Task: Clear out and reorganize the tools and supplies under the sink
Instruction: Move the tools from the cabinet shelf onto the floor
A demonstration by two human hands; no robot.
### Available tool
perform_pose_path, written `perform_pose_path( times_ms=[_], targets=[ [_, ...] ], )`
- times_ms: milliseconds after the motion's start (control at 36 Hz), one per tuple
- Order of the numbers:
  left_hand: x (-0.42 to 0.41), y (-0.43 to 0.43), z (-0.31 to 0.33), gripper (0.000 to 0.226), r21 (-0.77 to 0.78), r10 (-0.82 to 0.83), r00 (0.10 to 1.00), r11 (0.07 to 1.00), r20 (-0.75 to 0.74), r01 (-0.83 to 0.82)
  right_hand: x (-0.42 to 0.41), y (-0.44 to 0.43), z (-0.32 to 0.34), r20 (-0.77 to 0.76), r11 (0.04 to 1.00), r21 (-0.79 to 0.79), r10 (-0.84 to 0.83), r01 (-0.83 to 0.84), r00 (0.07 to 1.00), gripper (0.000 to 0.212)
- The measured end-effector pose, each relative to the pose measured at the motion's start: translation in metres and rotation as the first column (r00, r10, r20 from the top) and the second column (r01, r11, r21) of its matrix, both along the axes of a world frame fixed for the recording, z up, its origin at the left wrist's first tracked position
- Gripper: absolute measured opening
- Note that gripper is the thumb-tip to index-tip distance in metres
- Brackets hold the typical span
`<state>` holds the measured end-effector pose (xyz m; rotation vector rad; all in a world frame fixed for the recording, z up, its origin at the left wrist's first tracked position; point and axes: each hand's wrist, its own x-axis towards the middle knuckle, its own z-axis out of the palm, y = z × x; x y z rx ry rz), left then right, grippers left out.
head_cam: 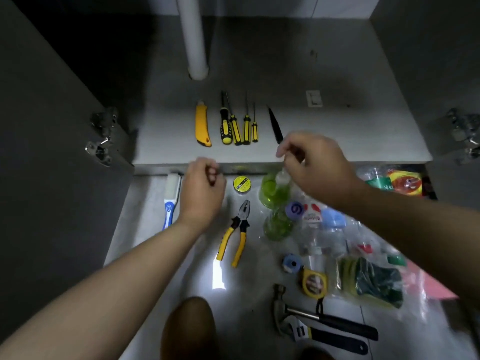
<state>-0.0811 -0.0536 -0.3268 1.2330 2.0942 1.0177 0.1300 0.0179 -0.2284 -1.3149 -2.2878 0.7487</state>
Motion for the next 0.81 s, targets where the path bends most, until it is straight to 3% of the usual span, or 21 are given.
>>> perform_pose_path(
  times_ms=[83, 222, 389, 528, 639, 806],
  targets=[
    [-0.022, 0.043, 0.020, 0.022, 0.081, 0.061, 0.994, 0.995, -0.093, -0.053, -0.010, 0.049, -0.009, 0.104, 0.983, -0.115, -0.128, 0.140, 0.986, 0.011],
    [-0.045, 0.097, 0.022, 0.060, -0.164, 0.003, 0.979, 0.986, -0.204, -0.037, -0.026, 0.101, -0.046, 0.258, 0.936, -0.189, -0.246, 0.298, 0.934, 0.016],
    [-0.050, 0.112, 0.007, 0.055, -0.204, -0.075, 0.943, 0.979, -0.324, 0.008, -0.048, 0.128, -0.074, 0.366, 0.913, -0.193, -0.272, 0.358, 0.890, 0.045],
    [-0.055, 0.106, 0.004, 0.052, -0.155, -0.037, 0.949, 0.988, -0.312, -0.013, -0.057, 0.130, -0.079, 0.433, 0.902, -0.126, -0.325, 0.413, 0.841, 0.036],
    [-0.056, 0.089, 0.004, 0.055, -0.116, 0.017, 0.971, 0.992, -0.240, -0.046, -0.063, 0.124, -0.067, 0.438, 0.883, -0.154, -0.340, 0.443, 0.832, 0.029],
    [-0.046, 0.024, -0.002, 0.050, 0.058, -0.001, 0.992, 0.998, -0.124, 0.008, -0.081, 0.092, -0.025, 0.222, 0.879, -0.277, -0.334, 0.388, 0.916, 0.010]
  ],
)
